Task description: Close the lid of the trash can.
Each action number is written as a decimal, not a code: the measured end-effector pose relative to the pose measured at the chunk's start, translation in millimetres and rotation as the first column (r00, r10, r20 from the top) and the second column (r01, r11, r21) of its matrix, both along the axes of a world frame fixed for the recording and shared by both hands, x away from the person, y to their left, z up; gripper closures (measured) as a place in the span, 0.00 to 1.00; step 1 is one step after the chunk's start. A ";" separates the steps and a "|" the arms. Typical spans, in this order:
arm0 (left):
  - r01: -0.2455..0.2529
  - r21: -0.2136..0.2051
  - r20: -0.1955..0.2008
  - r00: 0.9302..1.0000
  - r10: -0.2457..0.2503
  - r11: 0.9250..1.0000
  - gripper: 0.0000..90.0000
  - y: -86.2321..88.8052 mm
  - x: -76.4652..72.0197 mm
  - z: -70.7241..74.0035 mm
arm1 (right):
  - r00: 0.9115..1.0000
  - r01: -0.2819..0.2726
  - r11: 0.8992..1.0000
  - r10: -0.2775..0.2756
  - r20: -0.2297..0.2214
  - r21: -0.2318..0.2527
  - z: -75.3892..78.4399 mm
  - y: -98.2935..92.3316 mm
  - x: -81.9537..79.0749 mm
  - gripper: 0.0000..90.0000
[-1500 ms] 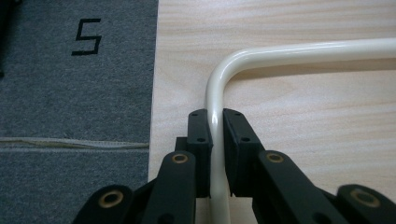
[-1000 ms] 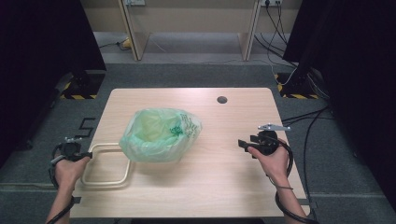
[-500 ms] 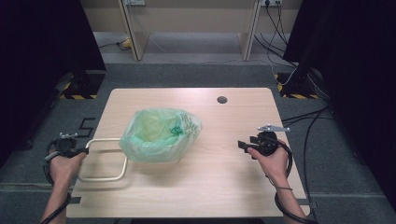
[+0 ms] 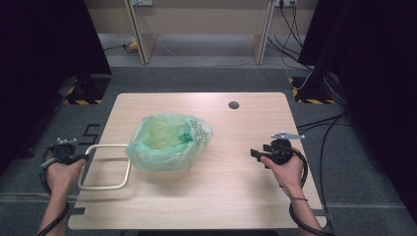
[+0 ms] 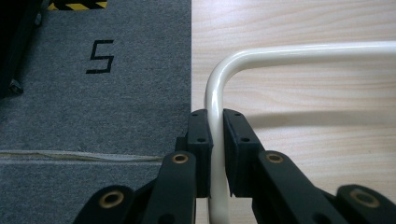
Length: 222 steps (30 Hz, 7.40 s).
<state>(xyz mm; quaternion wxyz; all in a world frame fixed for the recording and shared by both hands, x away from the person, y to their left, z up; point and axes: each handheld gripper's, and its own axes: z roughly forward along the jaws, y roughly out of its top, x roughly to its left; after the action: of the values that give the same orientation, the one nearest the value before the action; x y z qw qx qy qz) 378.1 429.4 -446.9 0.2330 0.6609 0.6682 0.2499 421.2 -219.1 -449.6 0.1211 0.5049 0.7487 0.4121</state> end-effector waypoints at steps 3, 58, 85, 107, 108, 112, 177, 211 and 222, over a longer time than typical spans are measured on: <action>-0.003 -0.009 0.002 1.000 0.003 1.000 0.90 1.2 0.6 2.0 | 1.000 0.000 1.000 0.000 -0.001 0.000 -0.2 0.0 0.2 0.40; -0.014 -0.038 0.043 0.999 0.016 0.999 0.91 8.8 4.8 55.3 | 1.000 -0.001 1.000 0.001 -0.018 -0.005 -5.1 0.4 -0.2 0.40; -0.006 -0.056 0.061 0.998 0.010 0.998 0.91 5.0 6.2 76.8 | 1.000 -0.003 1.000 0.003 -0.017 -0.009 -7.1 -0.1 -0.2 0.40; 0.003 -0.074 0.065 0.998 0.002 0.997 0.91 -6.3 11.7 82.2 | 1.000 0.004 1.000 -0.004 -0.024 -0.003 -9.4 -1.9 -1.7 0.40; 0.002 -0.076 0.065 0.998 0.003 0.997 0.91 -6.7 11.9 82.4 | 1.000 0.003 1.000 -0.003 -0.024 -0.002 -9.6 -2.2 -1.7 0.40; 0.003 -0.078 0.065 0.998 0.002 0.997 0.91 -8.1 13.0 83.8 | 1.000 0.002 1.000 -0.002 -0.025 -0.003 -9.8 -2.9 -1.8 0.40; 0.048 -0.110 0.080 0.996 -0.040 0.993 0.91 -43.5 31.7 101.0 | 1.000 0.007 1.000 -0.007 -0.028 0.010 -13.0 -4.5 -3.4 0.40; 0.089 -0.113 0.079 0.994 -0.080 0.990 0.91 -67.0 40.7 106.3 | 0.999 0.010 1.000 -0.009 -0.033 0.016 -12.8 -5.7 -4.2 0.40; 0.102 -0.110 0.080 0.992 -0.094 0.989 0.91 -74.4 43.6 109.4 | 0.999 0.014 1.000 -0.013 -0.030 0.015 -11.5 -7.7 -3.8 0.39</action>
<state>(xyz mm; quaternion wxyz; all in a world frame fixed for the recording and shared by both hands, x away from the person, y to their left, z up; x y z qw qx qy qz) 421.7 355.0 -337.6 0.3072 0.6688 0.6389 0.2242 417.4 -226.8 -461.1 0.1086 0.5169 0.7439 0.4094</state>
